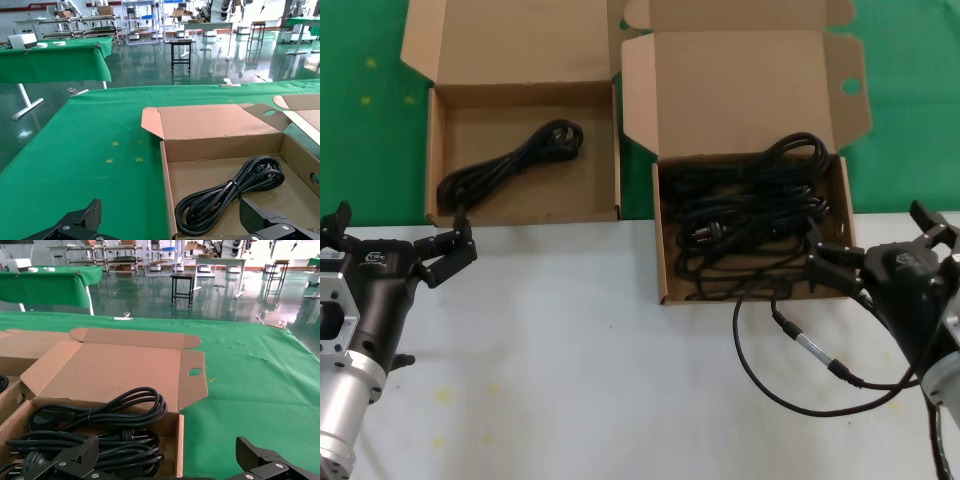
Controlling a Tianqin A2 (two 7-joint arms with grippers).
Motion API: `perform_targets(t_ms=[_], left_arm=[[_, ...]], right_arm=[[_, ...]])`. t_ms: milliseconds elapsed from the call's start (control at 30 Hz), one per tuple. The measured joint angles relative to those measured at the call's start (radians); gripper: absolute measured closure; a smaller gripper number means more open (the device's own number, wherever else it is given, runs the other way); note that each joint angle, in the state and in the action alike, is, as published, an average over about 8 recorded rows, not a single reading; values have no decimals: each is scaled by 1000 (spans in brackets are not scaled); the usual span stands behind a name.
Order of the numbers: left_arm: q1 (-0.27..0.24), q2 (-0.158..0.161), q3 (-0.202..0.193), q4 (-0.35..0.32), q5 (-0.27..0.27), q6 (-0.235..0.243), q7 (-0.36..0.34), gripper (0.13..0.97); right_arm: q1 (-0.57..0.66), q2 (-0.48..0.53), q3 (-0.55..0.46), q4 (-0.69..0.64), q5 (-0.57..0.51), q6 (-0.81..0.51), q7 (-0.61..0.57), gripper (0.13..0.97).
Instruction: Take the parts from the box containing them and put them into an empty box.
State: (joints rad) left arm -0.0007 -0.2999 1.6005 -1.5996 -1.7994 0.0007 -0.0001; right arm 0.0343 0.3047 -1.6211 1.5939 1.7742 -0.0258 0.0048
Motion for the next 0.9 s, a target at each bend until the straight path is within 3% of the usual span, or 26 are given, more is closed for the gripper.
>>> perform_targets(t_ms=[900], left_arm=[[0,0,0,0,0,0,0,132]], right_arm=[[0,0,0,0,0,0,0,129]])
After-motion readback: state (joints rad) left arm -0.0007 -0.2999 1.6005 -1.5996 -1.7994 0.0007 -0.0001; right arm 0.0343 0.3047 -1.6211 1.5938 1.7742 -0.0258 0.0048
